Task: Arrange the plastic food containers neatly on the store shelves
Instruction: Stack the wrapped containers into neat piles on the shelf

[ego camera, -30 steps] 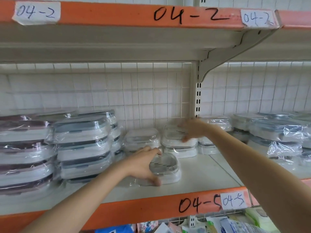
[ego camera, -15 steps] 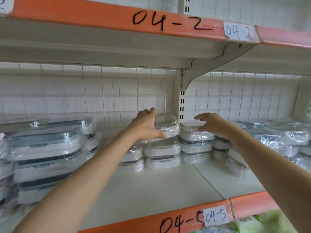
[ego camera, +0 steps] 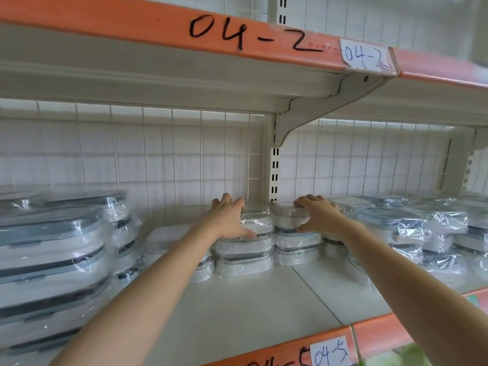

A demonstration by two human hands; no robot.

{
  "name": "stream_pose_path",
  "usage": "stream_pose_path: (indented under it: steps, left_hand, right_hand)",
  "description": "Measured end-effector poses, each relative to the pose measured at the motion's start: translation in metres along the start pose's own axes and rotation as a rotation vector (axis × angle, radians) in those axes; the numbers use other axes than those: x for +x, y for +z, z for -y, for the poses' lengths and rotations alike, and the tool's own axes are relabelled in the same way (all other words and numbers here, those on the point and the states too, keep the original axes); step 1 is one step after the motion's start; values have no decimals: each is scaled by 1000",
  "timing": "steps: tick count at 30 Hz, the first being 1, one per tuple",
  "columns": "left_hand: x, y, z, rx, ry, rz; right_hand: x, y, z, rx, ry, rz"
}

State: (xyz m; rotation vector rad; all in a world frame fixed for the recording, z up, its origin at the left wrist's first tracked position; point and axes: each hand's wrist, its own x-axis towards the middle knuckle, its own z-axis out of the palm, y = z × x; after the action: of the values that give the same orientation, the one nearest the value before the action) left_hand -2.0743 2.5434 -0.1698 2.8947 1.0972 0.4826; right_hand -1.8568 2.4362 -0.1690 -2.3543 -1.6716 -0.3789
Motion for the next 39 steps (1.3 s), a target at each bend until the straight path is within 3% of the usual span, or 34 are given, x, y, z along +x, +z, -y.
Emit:
stream_pose_path:
  steps: [5,16,22,30,39]
  left_hand:
    - [-3,9,-6,113,-28,-71]
    - [4,14,-2,58,-63,-133]
    - [-1,12,-2,78,-39,-105]
    - [-7,12,6,-175,-74,-137]
    - [-16,4,8,-82,-42,-51]
  right_hand:
    - [-4,4,3,-14,-7,-42]
    - [-4,0,7,-39,-27,-33]
    - [-6,0,8,-44,-30,-55]
    - [-9,2,7,-69,-21,-79]
    - [-12,0,8,-199,-48,-105]
